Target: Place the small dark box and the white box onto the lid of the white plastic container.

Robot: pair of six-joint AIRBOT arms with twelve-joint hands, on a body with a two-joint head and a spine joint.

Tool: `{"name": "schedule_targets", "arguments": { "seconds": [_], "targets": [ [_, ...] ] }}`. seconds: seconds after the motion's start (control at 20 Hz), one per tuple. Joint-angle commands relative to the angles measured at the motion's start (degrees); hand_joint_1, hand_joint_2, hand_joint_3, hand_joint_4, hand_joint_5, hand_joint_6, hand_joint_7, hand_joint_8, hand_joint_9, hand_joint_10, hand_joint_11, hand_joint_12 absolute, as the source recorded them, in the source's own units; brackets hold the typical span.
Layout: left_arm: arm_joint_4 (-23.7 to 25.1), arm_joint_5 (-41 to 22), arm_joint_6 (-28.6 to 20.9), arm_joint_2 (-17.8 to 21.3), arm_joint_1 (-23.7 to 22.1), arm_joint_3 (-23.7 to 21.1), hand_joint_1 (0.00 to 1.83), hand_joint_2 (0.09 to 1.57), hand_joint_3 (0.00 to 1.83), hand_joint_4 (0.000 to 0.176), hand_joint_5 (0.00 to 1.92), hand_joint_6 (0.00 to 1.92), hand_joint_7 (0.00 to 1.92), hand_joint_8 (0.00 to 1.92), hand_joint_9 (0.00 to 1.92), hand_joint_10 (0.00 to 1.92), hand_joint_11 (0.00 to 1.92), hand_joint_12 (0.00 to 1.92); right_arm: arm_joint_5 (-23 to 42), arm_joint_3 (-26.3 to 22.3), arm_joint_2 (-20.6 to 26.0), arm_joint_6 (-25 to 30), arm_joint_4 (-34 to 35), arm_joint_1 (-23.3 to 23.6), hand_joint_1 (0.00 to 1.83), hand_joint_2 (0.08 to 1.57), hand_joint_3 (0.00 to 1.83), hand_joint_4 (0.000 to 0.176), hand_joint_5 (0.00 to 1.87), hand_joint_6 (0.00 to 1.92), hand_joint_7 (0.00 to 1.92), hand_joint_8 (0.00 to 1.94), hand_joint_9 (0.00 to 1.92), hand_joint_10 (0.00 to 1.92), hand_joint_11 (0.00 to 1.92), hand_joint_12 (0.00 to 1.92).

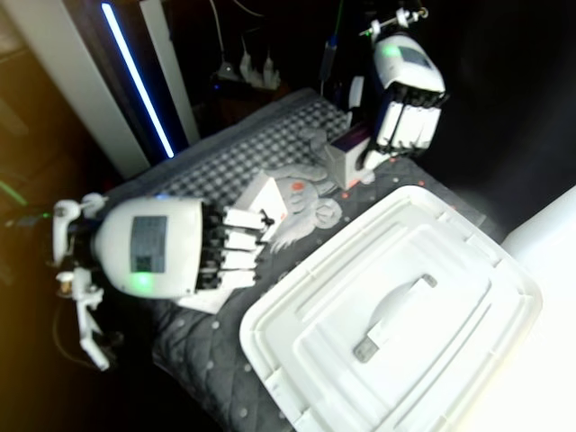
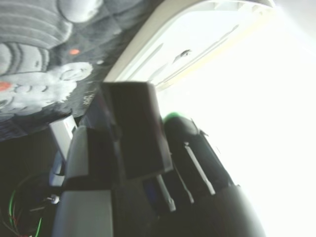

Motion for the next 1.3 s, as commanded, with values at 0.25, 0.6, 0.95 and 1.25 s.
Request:
{"name": "schedule_targets", "arguments": {
  "seconds": [0.25, 0.6, 0.95, 1.25],
  "targets": [
    [-0.34, -1.32, -0.2, -2.43, -4.92, 4.62, 1.41, 1.0, 0.0, 0.0, 1.07, 0.66, 1.3, 0.4, 1.26, 0.73, 1.06, 0.78, 2.23, 1.02, 0.81, -4.16, -1.16, 8.14, 1.39, 1.07, 0.0, 0.0, 0.95, 0.79, 1.11, 0.68, 1.07, 1.1, 0.94, 1.12],
    [-0.34, 3.13, -0.2, -8.22, -7.89, 12.13, 1.42, 0.97, 0.0, 0.0, 1.25, 0.25, 1.45, 0.07, 1.37, 0.62, 1.22, 0.74, -3.17, 3.72, -0.64, -6.95, -4.53, 15.72, 1.28, 1.08, 0.0, 0.0, 1.0, 0.75, 1.13, 0.93, 1.24, 0.44, 0.95, 1.21],
    [-1.04, 13.2, -0.19, -15.46, -12.62, 23.01, 1.39, 0.99, 0.0, 0.0, 1.15, 0.53, 1.34, 0.31, 1.33, 0.57, 1.12, 0.65, -13.72, 13.5, -7.93, -6.92, -4.32, 20.13, 1.36, 1.18, 0.0, 0.0, 0.72, 1.11, 0.91, 1.16, 0.83, 1.36, 0.73, 1.14],
    [-1.06, 19.54, -0.21, -19.31, -15.15, 28.41, 1.28, 1.02, 0.0, 0.0, 0.73, 0.14, 0.74, 0.06, 0.76, 0.13, 0.58, 0.52, -19.92, 16.95, -9.53, -6.92, -2.34, 22.41, 1.32, 1.1, 0.0, 0.0, 0.67, 0.48, 0.8, 0.43, 0.71, 0.63, 0.58, 0.81]
  ]
}}
